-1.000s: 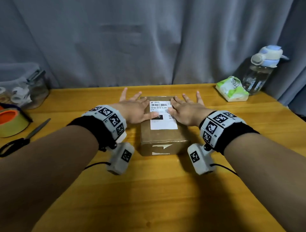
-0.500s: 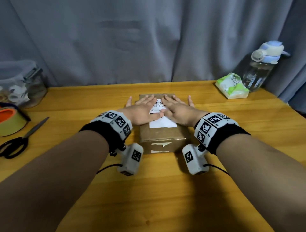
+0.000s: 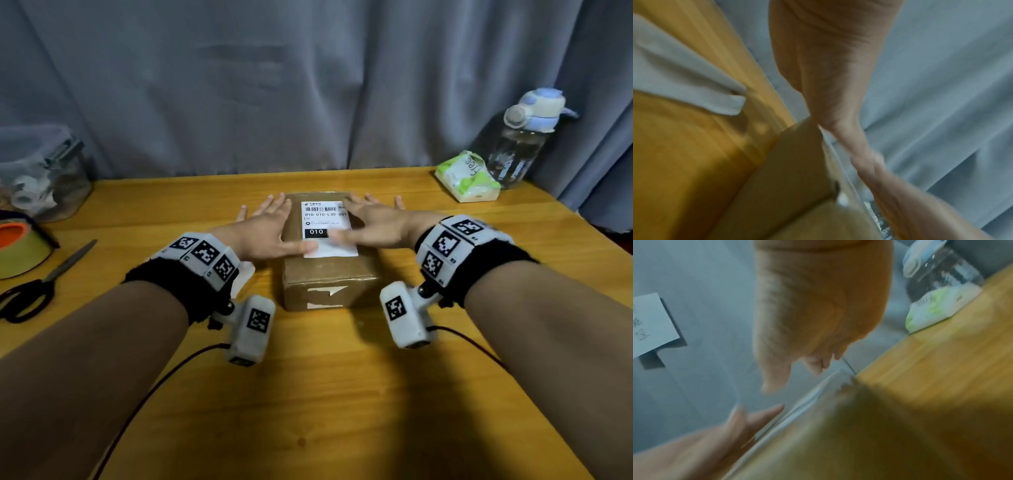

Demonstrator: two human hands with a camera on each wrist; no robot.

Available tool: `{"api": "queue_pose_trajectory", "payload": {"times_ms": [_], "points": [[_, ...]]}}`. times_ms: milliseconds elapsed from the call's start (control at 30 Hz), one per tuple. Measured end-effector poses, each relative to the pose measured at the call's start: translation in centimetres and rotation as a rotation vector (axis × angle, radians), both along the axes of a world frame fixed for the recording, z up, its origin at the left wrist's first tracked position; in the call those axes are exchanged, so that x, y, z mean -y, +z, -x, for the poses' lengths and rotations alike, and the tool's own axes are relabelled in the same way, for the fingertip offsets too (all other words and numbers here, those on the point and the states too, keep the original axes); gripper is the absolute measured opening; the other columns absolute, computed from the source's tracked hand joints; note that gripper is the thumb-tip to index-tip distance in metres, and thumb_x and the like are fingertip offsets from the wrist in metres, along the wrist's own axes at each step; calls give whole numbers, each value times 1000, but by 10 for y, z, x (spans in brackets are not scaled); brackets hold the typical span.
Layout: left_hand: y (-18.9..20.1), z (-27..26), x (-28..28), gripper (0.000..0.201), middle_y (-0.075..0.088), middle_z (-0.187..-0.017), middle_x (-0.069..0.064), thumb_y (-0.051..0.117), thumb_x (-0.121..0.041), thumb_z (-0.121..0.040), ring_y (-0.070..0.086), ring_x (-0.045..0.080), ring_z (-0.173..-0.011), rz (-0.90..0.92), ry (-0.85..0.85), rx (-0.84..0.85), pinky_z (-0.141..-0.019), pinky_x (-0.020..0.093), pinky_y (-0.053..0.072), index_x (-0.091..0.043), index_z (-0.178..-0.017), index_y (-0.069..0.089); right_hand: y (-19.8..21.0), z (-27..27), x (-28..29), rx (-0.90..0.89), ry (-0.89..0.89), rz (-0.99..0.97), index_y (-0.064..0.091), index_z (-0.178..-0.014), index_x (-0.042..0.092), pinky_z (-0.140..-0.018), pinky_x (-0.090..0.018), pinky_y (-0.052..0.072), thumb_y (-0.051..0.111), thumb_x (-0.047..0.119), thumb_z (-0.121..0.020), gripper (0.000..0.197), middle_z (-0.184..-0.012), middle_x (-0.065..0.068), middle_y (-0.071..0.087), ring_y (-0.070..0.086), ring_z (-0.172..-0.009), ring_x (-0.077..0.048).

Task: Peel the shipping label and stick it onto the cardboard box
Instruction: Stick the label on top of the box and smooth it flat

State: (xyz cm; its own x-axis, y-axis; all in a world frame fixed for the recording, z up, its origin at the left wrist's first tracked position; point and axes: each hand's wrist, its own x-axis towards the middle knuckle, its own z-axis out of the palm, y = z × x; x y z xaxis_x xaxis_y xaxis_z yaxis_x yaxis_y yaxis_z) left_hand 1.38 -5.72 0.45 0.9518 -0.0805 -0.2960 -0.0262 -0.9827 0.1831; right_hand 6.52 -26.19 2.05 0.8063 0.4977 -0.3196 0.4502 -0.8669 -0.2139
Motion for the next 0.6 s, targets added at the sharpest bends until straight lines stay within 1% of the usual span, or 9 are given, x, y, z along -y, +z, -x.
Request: {"api": "queue_pose_trajectory", "payload": {"times_ms": [33, 67, 100, 167, 267, 333, 400, 500, 600], "points": [[-4, 1, 2, 91, -10, -160, -1, 25, -70, -81, -10, 17, -147, 75, 20, 48, -118, 52, -6, -17, -150, -3, -3, 3, -8, 54, -18, -93, 6, -149, 22, -114, -55, -13, 26, 63, -90, 74, -160, 3, -2, -4, -147, -17], [-8, 2, 4, 76, -6, -160, -3, 20, -61, -89, -8, 16, -147, 137, 34, 86, -118, 50, -6, -20, -150, 1, -6, 6, -17, 103, -21, -151, 10, -149, 19, -115, -52, -12, 19, 53, -96, 64, -160, 1, 2, -2, -147, -16], [-12, 3, 6, 65, -3, -160, -4, 19, -53, -94, -6, 15, -147, 177, 43, 110, -119, 48, -6, -23, -150, 4, -11, 9, -27, 135, -7, -153, 12, -149, 17, -116, -50, -11, 16, 45, -99, 58, -160, 0, 4, 0, -147, -16], [-22, 3, 7, 54, 2, -160, -5, 23, -37, -100, -1, 14, -148, 265, 65, 159, -119, 42, -3, -22, -150, 11, -21, 14, -43, 154, 17, -67, 10, -149, 15, -117, -49, -10, 14, 39, -100, 55, -160, -1, 3, 2, -147, -16], [-32, 1, 8, 49, 12, -159, -1, 29, -21, -100, 9, 13, -147, 463, 117, 274, -119, 28, 3, -14, -148, 22, -29, 19, -54, 189, 44, 43, 1, -149, 16, -117, -49, -13, 9, 41, -98, 58, -160, 0, -3, -1, -147, -16], [-34, 1, 10, 48, 14, -159, 3, 30, -17, -100, 11, 13, -147, 520, 151, 306, -117, 22, 3, -8, -147, 24, -29, 24, -54, 199, 144, 84, -3, -149, 19, -116, -49, -16, 7, 45, -97, 59, -160, 2, -6, -3, -147, -14], [-36, -1, 11, 49, 12, -159, 4, 31, -16, -99, 9, 13, -147, 548, 170, 304, -115, 19, 3, -6, -147, 23, -27, 26, -52, 147, 204, 87, -5, -149, 21, -115, -49, -17, 8, 47, -97, 59, -159, 5, -9, -7, -147, -12], [-37, -2, 8, 50, 11, -159, 2, 30, -18, -100, 8, 13, -147, 555, 166, 280, -117, 22, 3, -8, -148, 22, -22, 16, -51, 66, 180, 73, -7, -148, 24, -115, -49, -17, 10, 47, -97, 59, -159, 8, -12, -10, -146, -10], [-36, -1, 6, 49, 12, -159, 0, 30, -20, -100, 8, 13, -147, 525, 152, 272, -119, 26, 4, -10, -148, 21, -22, 0, -57, 90, 111, 87, -7, -148, 25, -115, -51, -16, 8, 44, -98, 56, -158, 8, -13, -10, -146, -9]]}}
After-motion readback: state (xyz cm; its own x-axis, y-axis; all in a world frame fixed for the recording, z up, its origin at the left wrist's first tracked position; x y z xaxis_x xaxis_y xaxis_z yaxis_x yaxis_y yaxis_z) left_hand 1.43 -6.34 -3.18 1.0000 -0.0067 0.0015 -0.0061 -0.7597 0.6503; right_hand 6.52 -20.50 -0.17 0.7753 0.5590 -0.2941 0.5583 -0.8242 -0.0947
